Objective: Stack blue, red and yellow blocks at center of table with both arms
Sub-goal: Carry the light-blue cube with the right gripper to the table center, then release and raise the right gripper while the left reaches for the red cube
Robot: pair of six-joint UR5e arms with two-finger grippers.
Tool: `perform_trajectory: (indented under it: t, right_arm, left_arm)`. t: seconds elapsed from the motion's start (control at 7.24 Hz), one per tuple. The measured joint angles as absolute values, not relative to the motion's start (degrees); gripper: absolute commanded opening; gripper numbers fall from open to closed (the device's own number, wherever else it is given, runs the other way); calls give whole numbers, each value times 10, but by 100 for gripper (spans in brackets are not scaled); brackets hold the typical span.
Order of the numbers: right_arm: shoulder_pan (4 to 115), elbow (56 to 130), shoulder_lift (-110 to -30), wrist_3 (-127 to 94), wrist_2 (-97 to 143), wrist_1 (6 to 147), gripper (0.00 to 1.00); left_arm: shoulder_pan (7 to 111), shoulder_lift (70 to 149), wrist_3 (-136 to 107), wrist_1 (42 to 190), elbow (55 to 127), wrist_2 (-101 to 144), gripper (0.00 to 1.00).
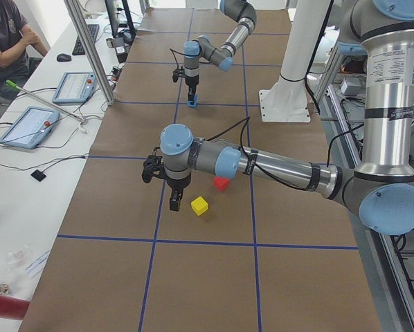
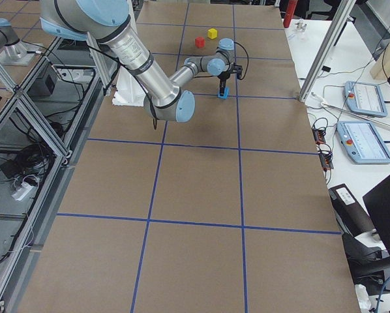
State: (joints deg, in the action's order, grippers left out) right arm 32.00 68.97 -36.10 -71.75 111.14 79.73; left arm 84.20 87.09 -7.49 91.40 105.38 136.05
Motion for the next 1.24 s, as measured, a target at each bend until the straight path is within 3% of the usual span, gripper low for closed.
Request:
perform_trajectory:
  t: [0.55, 0.97, 1.24]
  right_arm:
    - [331, 737, -379, -716, 1120, 807, 100]
    - [389, 931, -510, -713, 1156, 845, 100]
    - [427, 999, -584, -706, 1180, 845, 100]
  left_arm:
    - [835, 870, -76, 914, 1054, 1361, 100]
    - [716, 874, -340, 998, 1067, 1340, 100]
    - [619, 871, -571, 1062, 1083, 1314, 100]
